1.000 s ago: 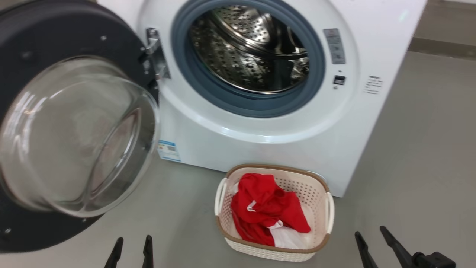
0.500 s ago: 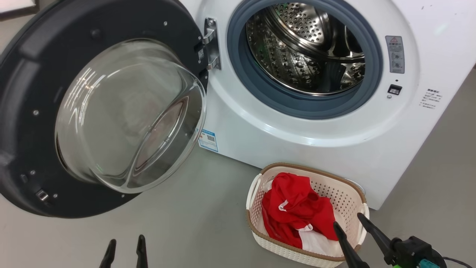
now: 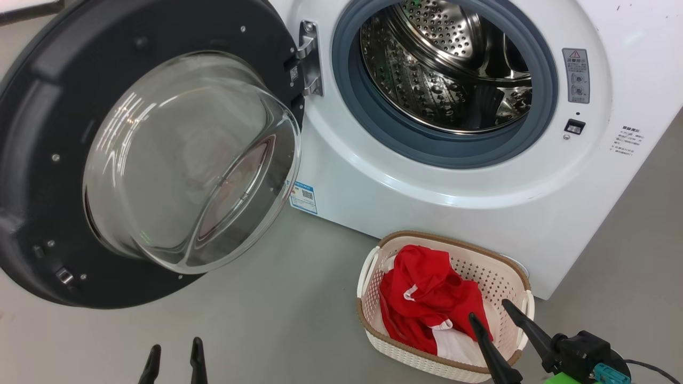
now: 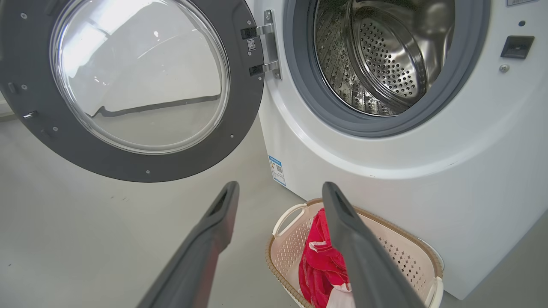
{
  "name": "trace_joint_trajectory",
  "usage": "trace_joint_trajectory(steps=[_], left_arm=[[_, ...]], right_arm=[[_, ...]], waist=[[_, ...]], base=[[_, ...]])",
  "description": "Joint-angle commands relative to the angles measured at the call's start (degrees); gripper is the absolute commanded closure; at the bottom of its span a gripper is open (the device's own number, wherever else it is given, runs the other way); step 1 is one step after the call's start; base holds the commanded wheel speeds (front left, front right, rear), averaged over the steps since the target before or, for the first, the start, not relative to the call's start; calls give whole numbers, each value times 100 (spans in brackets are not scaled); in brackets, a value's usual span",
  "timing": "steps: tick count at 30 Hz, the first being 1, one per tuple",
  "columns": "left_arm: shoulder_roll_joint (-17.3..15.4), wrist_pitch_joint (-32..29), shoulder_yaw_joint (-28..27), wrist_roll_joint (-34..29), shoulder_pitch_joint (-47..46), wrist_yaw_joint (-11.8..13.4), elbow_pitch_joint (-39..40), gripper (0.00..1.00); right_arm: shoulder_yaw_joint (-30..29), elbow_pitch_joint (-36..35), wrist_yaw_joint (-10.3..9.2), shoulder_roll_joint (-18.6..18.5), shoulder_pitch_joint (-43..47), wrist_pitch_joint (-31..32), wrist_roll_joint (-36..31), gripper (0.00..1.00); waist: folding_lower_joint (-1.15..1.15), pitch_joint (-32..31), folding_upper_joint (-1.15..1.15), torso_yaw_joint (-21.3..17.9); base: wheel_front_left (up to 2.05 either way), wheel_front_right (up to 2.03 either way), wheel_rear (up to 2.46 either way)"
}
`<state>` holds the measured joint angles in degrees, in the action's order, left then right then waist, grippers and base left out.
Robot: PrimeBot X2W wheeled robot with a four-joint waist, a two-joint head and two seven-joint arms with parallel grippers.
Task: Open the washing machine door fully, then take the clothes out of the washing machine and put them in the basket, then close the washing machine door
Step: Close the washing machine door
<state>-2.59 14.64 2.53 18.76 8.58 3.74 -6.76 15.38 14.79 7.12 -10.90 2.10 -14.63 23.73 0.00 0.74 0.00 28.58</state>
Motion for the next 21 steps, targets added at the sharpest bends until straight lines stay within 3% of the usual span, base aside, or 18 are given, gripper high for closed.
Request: trace_joint_trajectory(steps=[1,2,3,4,6,13,21], left_arm=[[-29,36,-187,34,-56,20,164,0],[-29,36,-185,45,-69,9,172,0],[-29,36,-192,95,-105,-19,202,10],[-29,36,-209,118,-132,-38,232,55],[-29,36,-260,118,-208,-74,318,99],[-29,36,-628,-97,-679,-282,921,100],[-80,36,-1685,-599,-1575,-726,1914,100]], right_arm=[[81,-115,36,-92,-169,-37,27,0],[69,-118,36,-87,-157,-37,26,0],[40,-128,36,-74,-129,-37,19,0],[28,-134,36,-69,-116,-37,14,0],[-10,-141,36,-58,-96,-37,7,0],[-129,-175,36,-24,-81,-37,-37,0],[-280,-222,36,20,-25,-37,-81,0]], waist=[[0,0,0,-3],[0,1,0,-7],[0,5,0,-11],[0,10,0,-12],[0,28,0,-11],[0,166,0,19],[0,285,0,48]], base=[[0,0,0],[0,0,0],[0,0,0],[0,0,0],[0,0,0],[0,0,0],[0,0,0]])
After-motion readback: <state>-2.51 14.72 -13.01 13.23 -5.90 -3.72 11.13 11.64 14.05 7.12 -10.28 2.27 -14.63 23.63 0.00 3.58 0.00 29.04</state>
